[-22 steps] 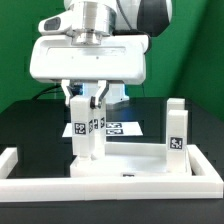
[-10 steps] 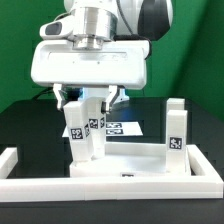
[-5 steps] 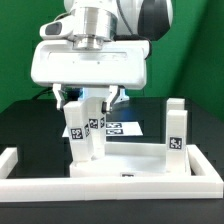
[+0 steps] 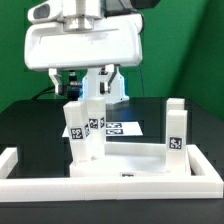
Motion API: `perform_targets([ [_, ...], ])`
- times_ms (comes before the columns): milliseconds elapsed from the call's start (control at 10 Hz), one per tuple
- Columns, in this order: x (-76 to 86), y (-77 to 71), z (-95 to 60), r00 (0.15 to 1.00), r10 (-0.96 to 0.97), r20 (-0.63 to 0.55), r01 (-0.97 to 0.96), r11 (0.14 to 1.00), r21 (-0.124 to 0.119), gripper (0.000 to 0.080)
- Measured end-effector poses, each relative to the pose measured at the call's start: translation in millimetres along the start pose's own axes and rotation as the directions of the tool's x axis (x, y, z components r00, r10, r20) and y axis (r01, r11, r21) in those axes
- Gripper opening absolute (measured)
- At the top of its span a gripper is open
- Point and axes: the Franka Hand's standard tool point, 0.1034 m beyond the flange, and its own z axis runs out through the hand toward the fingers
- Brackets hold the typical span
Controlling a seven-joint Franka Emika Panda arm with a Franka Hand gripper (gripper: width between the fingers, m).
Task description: Assemble desk
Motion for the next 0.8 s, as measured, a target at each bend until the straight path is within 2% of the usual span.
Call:
perform_targets([
  [100,-5.0,0.8,1.6,0.993,0.010,0.118,-0.013,1.000,0.018,0.0648],
  [300,-2.1,10.5,3.9,0.955,0.003,0.297,-0.017,0.999,0.045,0.0648],
  [400,0.0,11.2,6.1,0.928,0.002,0.373,-0.013,0.999,0.029,0.0648],
  [500,7.9,9.9,8.1,0.941,-0.002,0.340,-0.007,1.000,0.025,0.0648],
  [800,7.4,11.5,16.0,0.941,0.001,0.337,-0.006,1.000,0.015,0.0648],
])
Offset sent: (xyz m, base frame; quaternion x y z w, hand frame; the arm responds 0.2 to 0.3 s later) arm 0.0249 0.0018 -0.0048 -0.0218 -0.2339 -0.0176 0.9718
